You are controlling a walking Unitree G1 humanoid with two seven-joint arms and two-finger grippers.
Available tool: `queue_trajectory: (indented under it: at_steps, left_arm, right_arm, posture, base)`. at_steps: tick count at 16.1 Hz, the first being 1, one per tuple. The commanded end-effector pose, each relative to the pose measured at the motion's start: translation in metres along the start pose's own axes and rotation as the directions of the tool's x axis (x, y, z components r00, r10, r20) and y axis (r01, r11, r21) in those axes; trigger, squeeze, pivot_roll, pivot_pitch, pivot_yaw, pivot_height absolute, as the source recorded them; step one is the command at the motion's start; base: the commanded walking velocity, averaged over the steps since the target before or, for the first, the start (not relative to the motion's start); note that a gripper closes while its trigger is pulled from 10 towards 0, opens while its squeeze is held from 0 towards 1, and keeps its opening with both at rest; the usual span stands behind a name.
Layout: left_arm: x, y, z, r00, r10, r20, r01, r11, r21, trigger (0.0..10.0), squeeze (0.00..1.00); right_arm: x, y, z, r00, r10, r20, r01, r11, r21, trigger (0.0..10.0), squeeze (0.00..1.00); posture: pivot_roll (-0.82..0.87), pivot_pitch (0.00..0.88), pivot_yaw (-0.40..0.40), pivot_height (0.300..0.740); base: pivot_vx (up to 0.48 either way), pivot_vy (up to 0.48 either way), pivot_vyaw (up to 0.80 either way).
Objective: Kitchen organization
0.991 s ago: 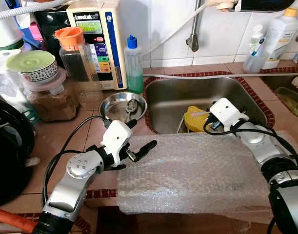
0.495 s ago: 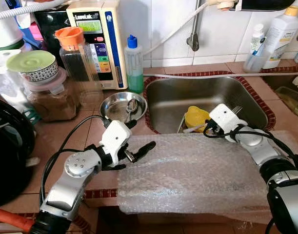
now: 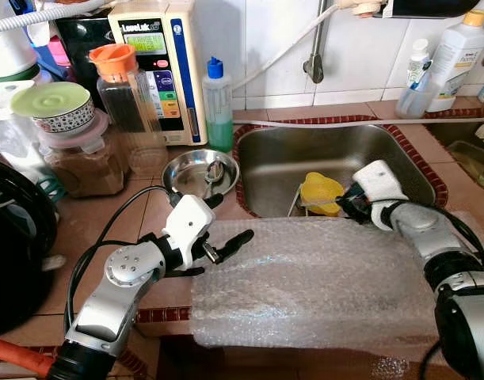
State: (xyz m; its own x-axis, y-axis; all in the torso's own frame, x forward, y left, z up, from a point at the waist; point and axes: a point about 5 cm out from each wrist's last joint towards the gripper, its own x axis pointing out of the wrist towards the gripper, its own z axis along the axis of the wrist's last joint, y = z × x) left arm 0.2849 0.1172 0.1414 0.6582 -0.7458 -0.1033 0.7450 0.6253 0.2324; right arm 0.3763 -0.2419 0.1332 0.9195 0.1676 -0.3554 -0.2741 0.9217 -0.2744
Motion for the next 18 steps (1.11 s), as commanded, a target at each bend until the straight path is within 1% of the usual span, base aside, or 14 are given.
queue_trajectory:
  at_steps: [1,2,3,4,5,6,8,9,10,12,14,16,18]
  left_arm:
    - [0.001,0.003,0.001,1.0,0.003,-0.009,-0.003,1.0,0.021,10.0,1.0]
    - [0.001,0.003,0.001,1.0,0.003,-0.01,-0.003,1.0,0.022,10.0,1.0]
    - [0.001,0.003,0.001,1.0,0.003,-0.011,-0.002,1.0,0.022,10.0,1.0]
    - [0.001,0.003,0.001,1.0,0.003,-0.011,-0.003,1.0,0.022,10.0,1.0]
    - [0.001,0.003,0.001,1.0,0.004,-0.011,-0.004,1.0,0.023,10.0,1.0]
    - [0.001,0.003,0.001,1.0,0.006,-0.01,-0.006,1.0,0.023,10.0,1.0]
    - [0.002,0.003,0.001,1.0,0.005,-0.011,-0.005,1.0,0.023,10.0,1.0]
    - [0.002,0.002,0.0,1.0,0.003,-0.013,-0.003,1.0,0.024,10.0,1.0]
    - [0.002,0.002,0.0,1.0,0.004,-0.012,-0.004,1.0,0.022,10.0,1.0]
    - [0.003,0.005,0.001,1.0,0.029,-0.006,-0.029,0.999,0.023,10.0,1.0]
    - [0.003,0.008,0.001,0.999,0.054,-0.001,-0.054,0.998,0.02,10.0,1.0]
    - [0.001,0.014,0.005,0.994,0.105,0.035,-0.105,0.994,-0.002,10.0,1.0]
    - [-0.001,0.02,0.01,0.986,0.148,0.071,-0.148,0.989,-0.01,10.0,1.0]
  right_arm:
    - [0.001,-0.004,0.006,0.999,-0.027,0.017,0.025,0.991,0.133,10.0,1.0]
    - [0.0,-0.006,0.007,0.999,-0.027,0.029,0.022,0.986,0.166,10.0,1.0]
    - [0.0,-0.007,0.008,0.999,-0.032,0.031,0.027,0.986,0.165,10.0,1.0]
    - [-0.002,-0.01,0.007,0.998,-0.053,0.024,0.05,0.991,0.121,10.0,1.0]
    - [-0.003,-0.012,0.007,0.997,-0.071,0.018,0.071,0.997,0.025,10.0,1.0]
    - [-0.004,-0.013,0.008,0.995,-0.094,0.015,0.095,0.983,-0.156,10.0,1.0]
    - [-0.003,-0.012,0.009,0.996,-0.085,0.018,0.087,0.986,-0.142,10.0,1.0]
    - [-0.003,-0.013,0.009,0.995,-0.095,0.006,0.094,0.97,-0.224,10.0,1.0]
    - [-0.003,-0.012,0.011,0.996,-0.089,0.024,0.092,0.977,-0.194,10.0,1.0]
    - [-0.001,-0.008,0.019,0.993,-0.081,0.081,0.097,0.971,-0.218,10.0,1.0]
    - [0.0,-0.004,0.028,0.987,-0.071,0.147,0.103,0.97,-0.219,10.0,1.0]
    - [0.002,0.009,0.042,0.966,-0.031,0.255,0.087,0.974,-0.211,10.0,1.0]
    - [0.002,0.02,0.047,0.949,0.005,0.314,0.065,0.975,-0.212,10.0,1.0]
  posture:
    - [-0.2,0.05,0.085,0.74]
    - [-0.2,0.049,0.084,0.74]
    - [-0.2,0.048,0.083,0.74]
    - [-0.2,0.047,0.082,0.74]
    - [-0.2,0.047,0.083,0.74]
    - [-0.2,0.047,0.083,0.74]
    - [-0.2,0.046,0.082,0.74]
    - [-0.2,0.046,0.082,0.74]
    - [-0.2,0.045,0.082,0.74]
    - [-0.2,0.045,0.082,0.74]
    - [-0.2,0.045,0.08,0.74]
    - [-0.2,0.046,0.079,0.74]
    - [-0.2,0.046,0.079,0.74]
  base:
    - [0.0,0.0,0.0]
    - [0.0,0.0,0.0]
    - [0.0,0.0,0.0]
    - [0.0,0.0,0.0]
    - [0.0,0.0,0.0]
    - [0.0,0.0,0.0]
    - [0.0,0.0,0.0]
    - [0.0,0.0,0.0]
    - [0.0,0.0,0.0]
    - [0.0,0.0,0.0]
    - [0.0,0.0,0.0]
    - [0.0,0.0,0.0]
    - [0.0,0.0,0.0]
